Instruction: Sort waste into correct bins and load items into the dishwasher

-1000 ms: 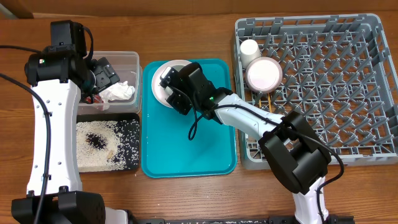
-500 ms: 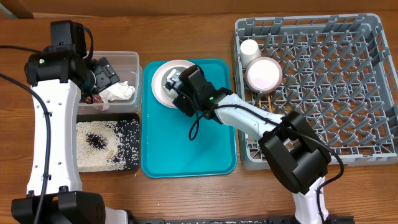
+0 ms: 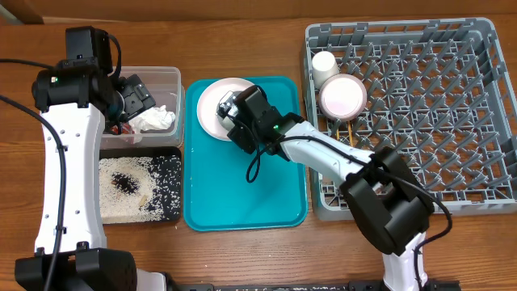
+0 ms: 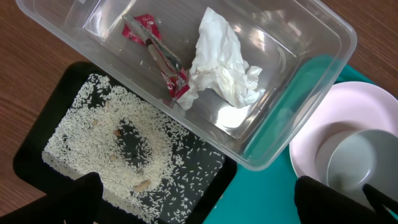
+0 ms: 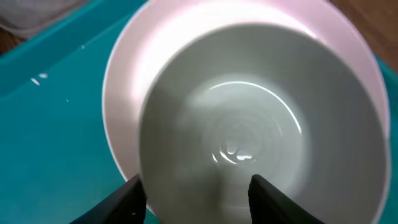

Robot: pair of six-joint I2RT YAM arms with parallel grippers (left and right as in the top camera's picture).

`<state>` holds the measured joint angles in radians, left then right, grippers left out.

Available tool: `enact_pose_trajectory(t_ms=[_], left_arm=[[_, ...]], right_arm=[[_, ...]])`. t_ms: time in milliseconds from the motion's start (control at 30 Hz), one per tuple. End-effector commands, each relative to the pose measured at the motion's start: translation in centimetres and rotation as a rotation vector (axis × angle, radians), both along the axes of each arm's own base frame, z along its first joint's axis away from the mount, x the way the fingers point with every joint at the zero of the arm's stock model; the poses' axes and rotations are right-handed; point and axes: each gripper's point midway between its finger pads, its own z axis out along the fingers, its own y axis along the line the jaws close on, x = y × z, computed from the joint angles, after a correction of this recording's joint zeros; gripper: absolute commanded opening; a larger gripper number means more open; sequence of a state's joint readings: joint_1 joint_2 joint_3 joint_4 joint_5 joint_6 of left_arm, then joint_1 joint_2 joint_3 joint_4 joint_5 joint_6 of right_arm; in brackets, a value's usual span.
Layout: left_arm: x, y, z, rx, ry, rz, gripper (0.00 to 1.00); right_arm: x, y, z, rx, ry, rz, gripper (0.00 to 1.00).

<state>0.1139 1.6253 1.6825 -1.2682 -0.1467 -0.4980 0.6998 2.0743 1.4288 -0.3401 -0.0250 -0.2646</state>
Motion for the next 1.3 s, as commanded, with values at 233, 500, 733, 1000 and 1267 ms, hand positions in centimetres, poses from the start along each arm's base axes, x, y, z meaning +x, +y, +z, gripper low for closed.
enact_pose_trajectory(t_ms=[233, 500, 733, 1000, 1267], left_arm=[[0.3, 0.3, 0.3, 0.01, -0.008, -0.001, 1.0], [0.3, 0.3, 0.3, 0.009, -0.008, -0.001, 1.0], [0.3, 0.3, 0.3, 0.01, -0.008, -0.001, 1.0], [0.3, 0.3, 0.3, 0.01, -0.008, -0.001, 1.0], [0.3, 0.3, 0.3, 0.01, -0.008, -0.001, 1.0]], right_arm=[[0.0, 2.6, 5.5, 0.171, -0.037, 0.074, 0.52], [0.5, 3.7, 6.3, 0.235, -0.059, 0.077, 0.54], [0.8, 3.9, 3.8, 0.214, -0.04, 0.079, 0.44], [0.8, 3.9, 2.3, 0.202, -0.023, 0.078, 0.35], [0.4, 3.5, 1.3, 0.181, -0.002, 0.074, 0.33]])
